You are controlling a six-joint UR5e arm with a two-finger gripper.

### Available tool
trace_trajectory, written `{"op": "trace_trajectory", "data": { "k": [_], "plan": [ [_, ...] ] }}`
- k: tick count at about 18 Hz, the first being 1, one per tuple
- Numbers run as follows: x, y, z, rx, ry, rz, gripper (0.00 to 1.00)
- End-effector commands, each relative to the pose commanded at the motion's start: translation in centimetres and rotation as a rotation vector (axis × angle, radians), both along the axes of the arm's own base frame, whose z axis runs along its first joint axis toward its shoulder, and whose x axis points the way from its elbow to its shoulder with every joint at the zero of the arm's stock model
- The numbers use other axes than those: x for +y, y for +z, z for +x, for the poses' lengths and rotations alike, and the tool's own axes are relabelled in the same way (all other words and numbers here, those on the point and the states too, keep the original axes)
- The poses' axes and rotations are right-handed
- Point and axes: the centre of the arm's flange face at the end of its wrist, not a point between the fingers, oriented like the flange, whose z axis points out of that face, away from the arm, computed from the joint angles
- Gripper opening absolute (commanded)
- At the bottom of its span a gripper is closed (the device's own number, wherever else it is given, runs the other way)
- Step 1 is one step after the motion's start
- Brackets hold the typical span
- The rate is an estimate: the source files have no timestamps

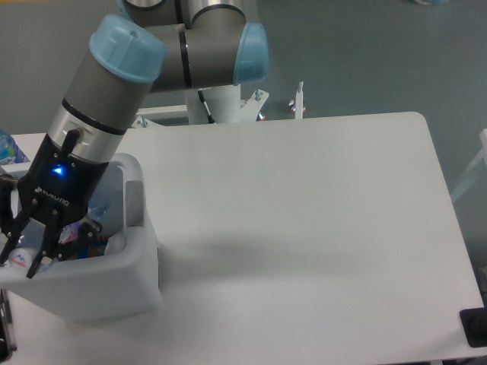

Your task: Place the trash in the trash can

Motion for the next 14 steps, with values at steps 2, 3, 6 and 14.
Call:
{"op": "trace_trajectory", "data": {
  "k": [2,3,6,14],
  "plan": [
    [-0.2,0.3,0.1,0.002,0.0,0.004,0.54],
    [-0.2,0.4,0.1,0.002,0.001,0.005,0.55],
    [-0.2,0.4,0.1,0.003,0.0,0.005,0.77],
    [-1.3,2.7,-2.9,0.018,0.059,0.037,1.0]
  ]
}}
